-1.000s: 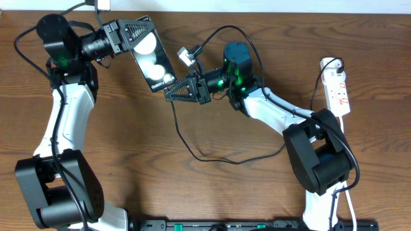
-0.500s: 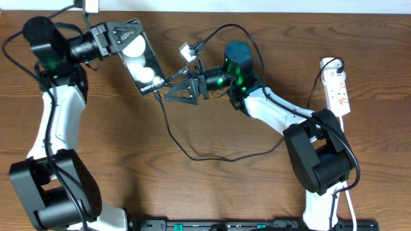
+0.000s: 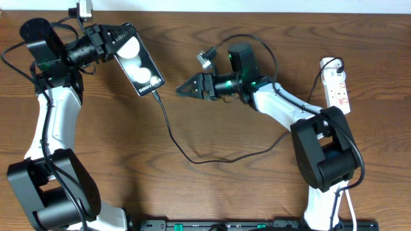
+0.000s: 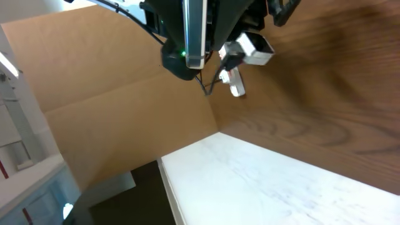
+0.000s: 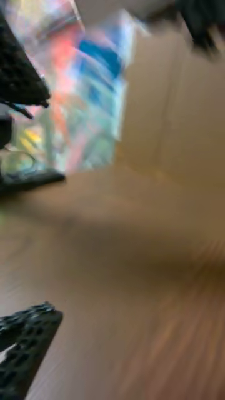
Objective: Plug charger to phone and switch on socket
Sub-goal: 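Open the right gripper and pull it back from the phone, then lower the phone flat onto the table center with the left gripper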
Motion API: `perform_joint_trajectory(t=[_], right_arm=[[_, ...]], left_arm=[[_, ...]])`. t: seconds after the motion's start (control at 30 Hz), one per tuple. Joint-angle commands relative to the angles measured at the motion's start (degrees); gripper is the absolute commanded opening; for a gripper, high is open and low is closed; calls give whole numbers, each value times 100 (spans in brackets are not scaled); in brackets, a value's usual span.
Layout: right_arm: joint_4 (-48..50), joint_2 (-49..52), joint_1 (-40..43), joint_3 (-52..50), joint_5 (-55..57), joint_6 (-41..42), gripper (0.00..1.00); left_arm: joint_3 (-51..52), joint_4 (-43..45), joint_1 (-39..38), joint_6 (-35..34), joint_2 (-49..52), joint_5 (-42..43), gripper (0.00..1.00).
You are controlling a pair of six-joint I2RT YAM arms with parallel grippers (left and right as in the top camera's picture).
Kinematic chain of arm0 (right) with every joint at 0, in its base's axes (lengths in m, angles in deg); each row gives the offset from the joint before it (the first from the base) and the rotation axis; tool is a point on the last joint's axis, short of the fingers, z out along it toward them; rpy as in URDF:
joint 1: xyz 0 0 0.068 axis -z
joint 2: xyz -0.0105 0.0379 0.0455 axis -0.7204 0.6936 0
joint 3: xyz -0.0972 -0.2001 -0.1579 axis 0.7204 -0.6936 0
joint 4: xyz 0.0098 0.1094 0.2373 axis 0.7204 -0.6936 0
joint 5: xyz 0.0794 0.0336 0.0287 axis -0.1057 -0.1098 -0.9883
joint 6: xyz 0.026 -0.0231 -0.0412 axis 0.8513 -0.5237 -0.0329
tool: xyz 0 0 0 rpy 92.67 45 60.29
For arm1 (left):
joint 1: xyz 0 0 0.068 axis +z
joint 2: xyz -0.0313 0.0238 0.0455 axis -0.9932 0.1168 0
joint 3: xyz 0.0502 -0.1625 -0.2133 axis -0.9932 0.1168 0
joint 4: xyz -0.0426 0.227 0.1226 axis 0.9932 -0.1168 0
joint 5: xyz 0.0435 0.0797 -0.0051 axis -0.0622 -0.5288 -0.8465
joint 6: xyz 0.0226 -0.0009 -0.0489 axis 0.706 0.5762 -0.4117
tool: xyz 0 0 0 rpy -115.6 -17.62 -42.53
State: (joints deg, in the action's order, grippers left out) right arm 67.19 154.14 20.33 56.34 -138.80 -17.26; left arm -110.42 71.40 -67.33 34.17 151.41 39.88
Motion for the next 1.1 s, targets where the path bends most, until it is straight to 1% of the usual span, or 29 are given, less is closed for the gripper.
perform_joint_trajectory(t=[0.0,0.07,0.13,0.2,0.23,0.3,0.37,0.4,0.47,0.53,0.63,0.73,0.9,1.07], right_arm=[[-739,-83,105,31,1353,-949,99],[-1270,-210,177,66,1853,-1191,99],[-1659,-369,229,98,2282,-1316,99],[-2020,-601,282,114,2756,-1412,99],[-2177,-743,286,114,3005,-1434,99],[-2450,-1034,289,114,3456,-1506,99],[-2736,-1366,278,114,3960,-1569,99],[-2850,-1499,269,114,4179,-1580,99],[-3086,-1790,249,114,4621,-1589,99],[-3248,-2006,221,114,4876,-1633,99],[-3386,-2221,173,114,4986,-1663,99],[-3456,-2280,131,114,5031,-1663,99],[-3593,-2277,133,114,5086,-1665,99],[-3615,-2277,133,114,5084,-1663,99]], left_arm=[[-50,31,20,122,-52,-15,8],[-50,-13,7,210,-52,-22,8],[-50,-212,-39,505,-52,-24,8],[-50,-623,-109,872,-50,-118,7],[-50,-962,-166,1121,-50,-236,7],[-50,-1740,-282,1707,-48,-599,8],[-50,-2756,-466,2374,-33,-1331,8],[-50,-3108,-555,2605,-17,-1650,7],[-50,-3687,-787,3014,39,-2179,7],[-50,-4033,-1038,3298,131,-2465,8],[-50,-4380,-1445,3467,323,-2970,8],[-50,-4474,-1816,3467,614,-3342,8],[-50,-4444,-2232,3456,1244,-3344,7],[-50,-4444,-2345,3458,1746,-3346,7]])
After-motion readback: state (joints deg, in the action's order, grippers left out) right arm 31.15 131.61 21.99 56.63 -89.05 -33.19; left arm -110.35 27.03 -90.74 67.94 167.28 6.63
